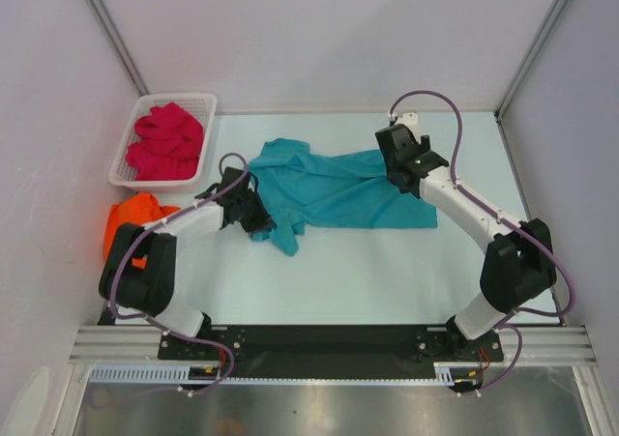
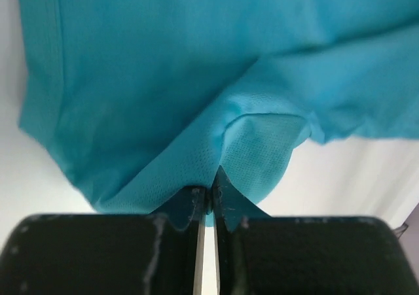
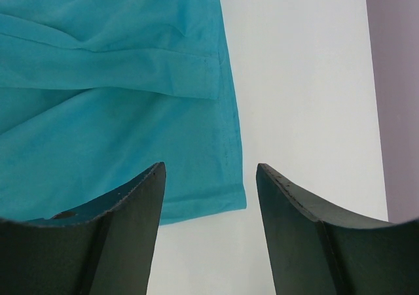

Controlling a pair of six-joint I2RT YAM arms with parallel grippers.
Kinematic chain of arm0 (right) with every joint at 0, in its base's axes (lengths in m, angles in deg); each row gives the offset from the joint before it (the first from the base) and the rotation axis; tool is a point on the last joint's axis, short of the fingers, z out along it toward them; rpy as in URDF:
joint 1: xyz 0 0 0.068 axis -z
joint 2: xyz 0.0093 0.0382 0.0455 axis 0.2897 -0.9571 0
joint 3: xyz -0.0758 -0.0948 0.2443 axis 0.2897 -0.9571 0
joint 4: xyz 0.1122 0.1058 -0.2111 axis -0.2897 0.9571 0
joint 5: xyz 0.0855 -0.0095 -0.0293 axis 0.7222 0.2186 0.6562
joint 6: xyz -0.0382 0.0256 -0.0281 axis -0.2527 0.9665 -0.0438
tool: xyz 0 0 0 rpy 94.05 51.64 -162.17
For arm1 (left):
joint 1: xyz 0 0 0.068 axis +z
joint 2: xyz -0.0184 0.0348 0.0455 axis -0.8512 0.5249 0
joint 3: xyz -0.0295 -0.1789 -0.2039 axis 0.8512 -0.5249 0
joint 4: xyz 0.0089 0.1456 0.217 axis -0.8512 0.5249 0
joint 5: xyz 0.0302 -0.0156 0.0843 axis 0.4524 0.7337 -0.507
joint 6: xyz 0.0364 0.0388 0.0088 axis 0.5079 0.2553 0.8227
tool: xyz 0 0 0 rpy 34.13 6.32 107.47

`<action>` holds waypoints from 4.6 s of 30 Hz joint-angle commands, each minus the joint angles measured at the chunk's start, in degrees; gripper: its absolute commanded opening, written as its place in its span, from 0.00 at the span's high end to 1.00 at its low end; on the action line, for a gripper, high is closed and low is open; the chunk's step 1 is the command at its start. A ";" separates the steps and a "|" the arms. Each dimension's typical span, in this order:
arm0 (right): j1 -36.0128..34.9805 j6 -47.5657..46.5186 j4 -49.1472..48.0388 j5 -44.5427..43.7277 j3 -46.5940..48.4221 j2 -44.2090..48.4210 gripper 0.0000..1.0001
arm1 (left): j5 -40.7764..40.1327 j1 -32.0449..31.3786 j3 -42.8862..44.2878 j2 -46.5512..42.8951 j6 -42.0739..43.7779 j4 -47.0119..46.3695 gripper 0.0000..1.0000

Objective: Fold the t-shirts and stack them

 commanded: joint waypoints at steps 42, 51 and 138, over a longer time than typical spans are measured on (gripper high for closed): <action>0.00 3.13 -1.36 2.84 -5.87 0.69 0.37 | -4.05 3.81 -1.78 -5.33 4.06 -2.13 0.06; 0.61 3.30 -1.27 2.57 -6.66 -0.01 0.37 | -4.93 -2.96 -3.72 3.54 1.69 -10.74 0.06; 6.15 5.25 16.29 13.57 15.51 -0.20 1.00 | -2.12 6.79 38.44 -4.98 13.29 18.77 1.00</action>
